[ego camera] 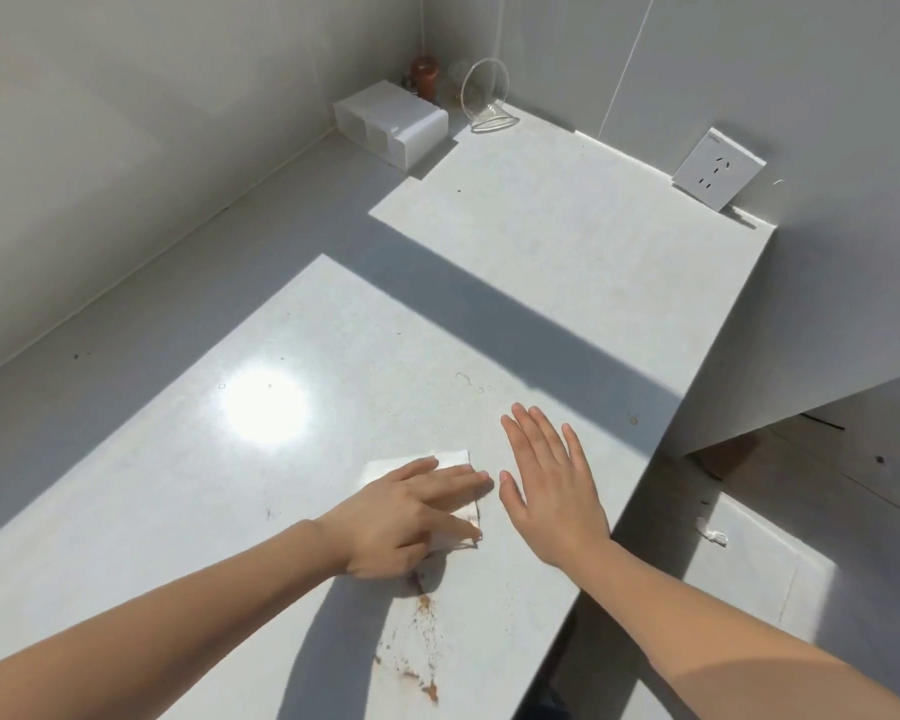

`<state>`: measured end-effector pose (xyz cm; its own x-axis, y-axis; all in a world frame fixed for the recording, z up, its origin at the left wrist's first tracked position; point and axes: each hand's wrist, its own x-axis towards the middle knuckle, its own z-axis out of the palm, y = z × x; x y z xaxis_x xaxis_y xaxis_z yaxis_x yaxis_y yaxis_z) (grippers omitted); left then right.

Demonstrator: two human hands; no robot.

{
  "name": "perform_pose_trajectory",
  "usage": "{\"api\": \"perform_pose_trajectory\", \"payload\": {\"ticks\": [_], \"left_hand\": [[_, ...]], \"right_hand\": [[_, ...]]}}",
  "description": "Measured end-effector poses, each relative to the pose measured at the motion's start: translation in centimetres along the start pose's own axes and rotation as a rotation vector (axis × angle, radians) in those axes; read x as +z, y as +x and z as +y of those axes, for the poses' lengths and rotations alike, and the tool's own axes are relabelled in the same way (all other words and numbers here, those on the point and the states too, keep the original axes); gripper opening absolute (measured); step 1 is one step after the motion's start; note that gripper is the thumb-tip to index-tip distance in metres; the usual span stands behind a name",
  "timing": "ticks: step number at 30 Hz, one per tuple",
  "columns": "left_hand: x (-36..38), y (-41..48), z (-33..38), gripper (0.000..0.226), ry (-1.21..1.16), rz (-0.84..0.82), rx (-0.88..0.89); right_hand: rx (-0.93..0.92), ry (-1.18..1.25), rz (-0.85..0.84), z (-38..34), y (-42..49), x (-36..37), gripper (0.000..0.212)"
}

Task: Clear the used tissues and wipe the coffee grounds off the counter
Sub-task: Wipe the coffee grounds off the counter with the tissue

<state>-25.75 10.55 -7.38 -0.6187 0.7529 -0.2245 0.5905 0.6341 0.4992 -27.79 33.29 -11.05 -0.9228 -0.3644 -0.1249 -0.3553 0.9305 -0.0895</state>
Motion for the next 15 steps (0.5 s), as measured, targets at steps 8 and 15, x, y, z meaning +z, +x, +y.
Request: {"api": "perform_pose_trajectory", "payload": {"ticks": [8, 15], "left_hand": [[0.7, -8.5, -0.3, 0.047, -0.145, 0.811, -0.569], [7.0, -15.4, -0.9, 0.042, -0.094, 0.761, -1.416]], "right_hand": [[-0.022, 0.097, 0.069, 0.2, -0.3, 0.2, 0.059], [-0.456, 0.407, 0.199, -6.3, 3.8, -5.0, 0.028]]}}
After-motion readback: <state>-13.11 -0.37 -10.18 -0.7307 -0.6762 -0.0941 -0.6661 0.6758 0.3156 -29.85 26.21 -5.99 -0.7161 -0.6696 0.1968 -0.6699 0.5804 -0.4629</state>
